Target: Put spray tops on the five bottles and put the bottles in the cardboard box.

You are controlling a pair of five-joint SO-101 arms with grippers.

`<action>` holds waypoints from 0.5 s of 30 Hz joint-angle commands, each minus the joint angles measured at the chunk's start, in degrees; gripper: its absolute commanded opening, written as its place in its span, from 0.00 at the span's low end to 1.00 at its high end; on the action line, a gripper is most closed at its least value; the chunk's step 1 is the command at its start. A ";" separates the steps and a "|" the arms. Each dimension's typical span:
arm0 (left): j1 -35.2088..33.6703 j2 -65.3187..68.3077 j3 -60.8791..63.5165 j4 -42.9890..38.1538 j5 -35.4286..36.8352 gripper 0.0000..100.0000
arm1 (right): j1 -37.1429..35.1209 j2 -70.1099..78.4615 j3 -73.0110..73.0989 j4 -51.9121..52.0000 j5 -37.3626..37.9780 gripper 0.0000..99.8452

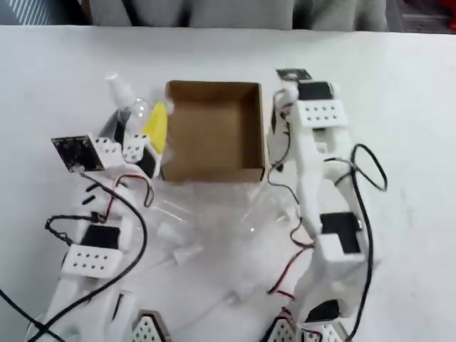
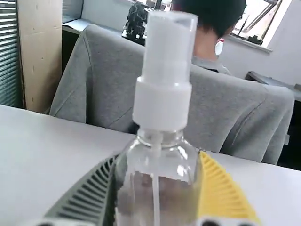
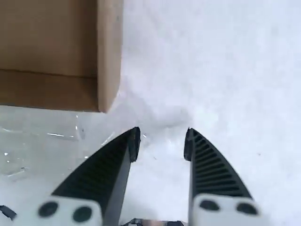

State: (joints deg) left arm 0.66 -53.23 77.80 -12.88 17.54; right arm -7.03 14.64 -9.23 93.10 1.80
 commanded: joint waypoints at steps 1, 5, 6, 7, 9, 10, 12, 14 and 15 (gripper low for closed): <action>2.59 -1.36 -0.97 -3.96 -0.79 0.02 | 2.86 -10.07 10.73 -4.79 1.05 0.13; 5.23 -1.19 -1.76 -5.63 -7.82 0.02 | 5.32 -17.19 23.74 -10.68 3.25 0.13; 5.67 -0.48 -2.81 -5.54 -8.70 0.02 | 6.11 -18.51 26.64 -12.44 3.43 0.13; 5.85 0.75 -4.22 -5.54 -8.97 0.02 | 7.08 -19.74 29.27 -14.20 3.43 0.13; 5.76 4.44 -7.82 -5.54 -9.32 0.02 | 8.92 -21.32 33.93 -17.36 3.52 0.13; 5.67 6.90 -9.76 -5.63 -9.49 0.02 | 9.54 -21.93 35.96 -18.68 3.52 0.13; 5.67 12.26 -13.89 -5.63 -9.58 0.02 | 10.86 -22.90 39.65 -21.23 3.52 0.13; 5.58 17.71 -17.67 -5.63 -9.58 0.02 | 12.26 -23.43 42.81 -24.04 3.52 0.13; 5.58 20.35 -19.52 -5.63 -9.58 0.02 | 13.05 -23.60 44.22 -25.71 3.52 0.13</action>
State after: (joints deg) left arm 5.49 -39.25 66.02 -17.01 8.48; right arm 3.78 -6.29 32.62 71.30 4.53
